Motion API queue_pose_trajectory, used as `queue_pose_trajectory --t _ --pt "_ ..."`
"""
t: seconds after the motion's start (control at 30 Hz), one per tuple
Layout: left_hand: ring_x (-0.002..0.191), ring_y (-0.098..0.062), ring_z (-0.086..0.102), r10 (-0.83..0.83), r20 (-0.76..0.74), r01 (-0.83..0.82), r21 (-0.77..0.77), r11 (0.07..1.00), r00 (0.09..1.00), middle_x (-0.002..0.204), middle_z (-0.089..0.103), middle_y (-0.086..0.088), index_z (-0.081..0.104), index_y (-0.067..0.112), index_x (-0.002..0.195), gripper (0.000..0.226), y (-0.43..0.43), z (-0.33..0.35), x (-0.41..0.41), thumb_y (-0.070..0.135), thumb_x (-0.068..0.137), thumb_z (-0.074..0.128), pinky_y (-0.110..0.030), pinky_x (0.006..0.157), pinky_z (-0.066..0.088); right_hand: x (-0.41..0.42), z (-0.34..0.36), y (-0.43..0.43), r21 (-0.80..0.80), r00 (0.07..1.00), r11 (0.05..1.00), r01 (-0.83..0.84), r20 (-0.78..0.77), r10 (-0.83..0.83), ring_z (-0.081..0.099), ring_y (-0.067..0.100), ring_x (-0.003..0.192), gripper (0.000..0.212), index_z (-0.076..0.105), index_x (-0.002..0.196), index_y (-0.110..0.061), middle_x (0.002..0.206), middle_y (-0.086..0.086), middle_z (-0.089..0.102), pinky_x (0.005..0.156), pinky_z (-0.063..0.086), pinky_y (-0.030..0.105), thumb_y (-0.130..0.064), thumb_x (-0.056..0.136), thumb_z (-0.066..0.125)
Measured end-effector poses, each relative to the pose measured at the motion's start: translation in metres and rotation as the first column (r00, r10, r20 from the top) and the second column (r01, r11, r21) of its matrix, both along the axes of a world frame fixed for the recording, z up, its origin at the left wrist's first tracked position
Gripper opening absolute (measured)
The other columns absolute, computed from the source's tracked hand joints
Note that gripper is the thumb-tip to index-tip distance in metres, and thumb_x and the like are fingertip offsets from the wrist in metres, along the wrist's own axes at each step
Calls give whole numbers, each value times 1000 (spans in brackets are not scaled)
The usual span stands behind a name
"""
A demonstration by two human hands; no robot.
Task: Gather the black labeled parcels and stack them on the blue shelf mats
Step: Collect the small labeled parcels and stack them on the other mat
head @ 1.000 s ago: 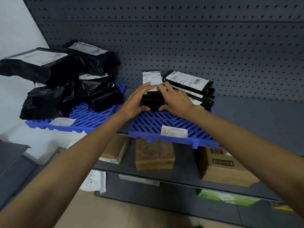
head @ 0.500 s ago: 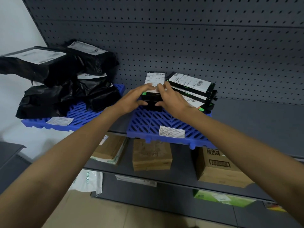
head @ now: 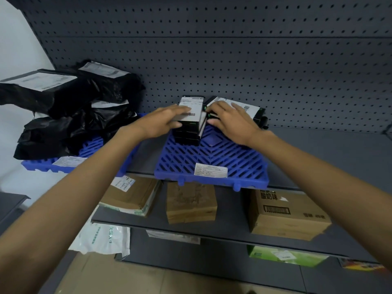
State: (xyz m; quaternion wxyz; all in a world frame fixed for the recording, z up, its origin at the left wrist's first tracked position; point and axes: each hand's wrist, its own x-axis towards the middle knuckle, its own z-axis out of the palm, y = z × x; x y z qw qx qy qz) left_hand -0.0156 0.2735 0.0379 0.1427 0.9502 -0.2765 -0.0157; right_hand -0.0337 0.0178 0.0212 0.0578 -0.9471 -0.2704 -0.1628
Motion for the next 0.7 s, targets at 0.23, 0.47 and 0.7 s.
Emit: queue_pose_trajectory --t 0.23,0.47,0.7 --pt "135 -29 46 106 229 -121 54 991 968 152 45 -3 38 22 151 58 -84 -3 -17 54 102 35 -45 97 44 7 -1 -55 22 996 997 74 50 -75 55 30 118 41 51 133 -16 134 6 54 102 38 41 -42 103 41" --pt "148 -27 27 160 259 -186 77 980 952 162 25 -2 28 24 155 62 -165 -18 -13 56 102 26 -45 116 32 26 -13 -123 126 990 984 122 -83 -113 51 33 123 47 39 145 -19 141 10 51 104 38 45 -41 105 32" --pt "153 -25 9 248 161 -278 206 938 955 163 19 -4 13 21 158 68 -213 -34 -8 52 98 1 -48 123 11 52 -24 -169 102 983 994 -38 -172 55 52 29 127 49 34 150 -18 146 8 50 104 39 42 -40 106 32"
